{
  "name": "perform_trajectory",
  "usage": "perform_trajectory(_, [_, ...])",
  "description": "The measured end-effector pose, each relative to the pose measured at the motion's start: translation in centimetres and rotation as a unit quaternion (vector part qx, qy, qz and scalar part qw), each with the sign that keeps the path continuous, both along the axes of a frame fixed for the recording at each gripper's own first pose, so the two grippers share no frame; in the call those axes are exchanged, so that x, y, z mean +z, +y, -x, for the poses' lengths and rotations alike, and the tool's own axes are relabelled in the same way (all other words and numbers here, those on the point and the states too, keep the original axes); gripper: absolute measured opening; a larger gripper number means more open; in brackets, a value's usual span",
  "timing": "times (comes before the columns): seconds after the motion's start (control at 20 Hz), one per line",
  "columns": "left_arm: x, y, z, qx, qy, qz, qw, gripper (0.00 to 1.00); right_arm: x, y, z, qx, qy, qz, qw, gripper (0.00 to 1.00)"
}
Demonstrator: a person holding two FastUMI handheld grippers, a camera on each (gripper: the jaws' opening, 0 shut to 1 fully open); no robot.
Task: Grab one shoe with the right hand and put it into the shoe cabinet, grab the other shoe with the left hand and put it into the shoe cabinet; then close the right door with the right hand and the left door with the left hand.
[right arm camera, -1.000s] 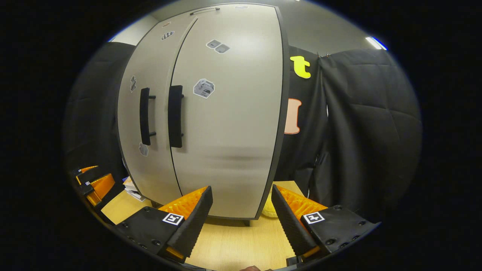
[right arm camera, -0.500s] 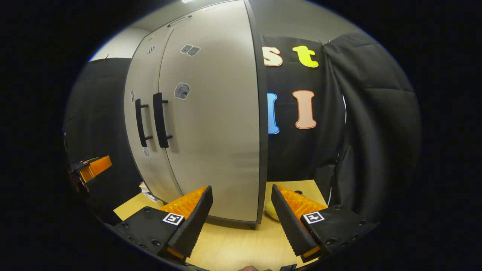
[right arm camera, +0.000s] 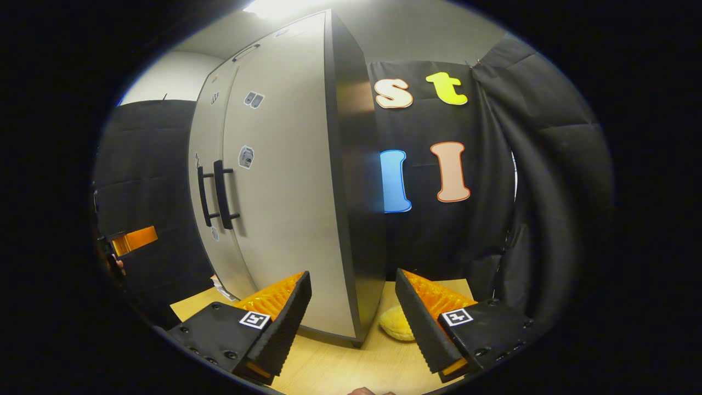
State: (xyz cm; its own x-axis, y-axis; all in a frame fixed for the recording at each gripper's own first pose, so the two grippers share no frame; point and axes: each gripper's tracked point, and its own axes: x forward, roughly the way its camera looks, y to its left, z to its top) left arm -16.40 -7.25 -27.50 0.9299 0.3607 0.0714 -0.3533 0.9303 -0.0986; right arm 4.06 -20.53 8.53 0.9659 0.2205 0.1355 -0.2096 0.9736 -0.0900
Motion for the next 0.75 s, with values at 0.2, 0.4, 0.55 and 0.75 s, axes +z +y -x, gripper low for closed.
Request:
perform_trajectory(0.2, [-0.8,0.7,1.1,0.003,0.013,-0.01,1.0,0.93,-0.7,1.5,-0.7,-0.001,0.024,-0.003,1.0,0.98])
perform_trajectory(0.4, [-2.6,2.2,2.3,0.007,0.046,-0.018,0.999,0.93,-1.7,3.0,-1.3,-0.008,0.043,0.005,0.999,0.98])
perform_trajectory(0.55, [-3.1,2.9,2.5,0.006,0.048,-0.013,0.999,1.0,-1.8,4.0,-1.3,-0.004,0.047,0.009,0.999,0.98])
perform_trajectory(0.75, [-2.9,3.6,2.0,-0.001,0.041,-0.009,0.999,1.0,-1.7,4.7,-1.3,-0.009,0.044,0.016,0.999,0.98])
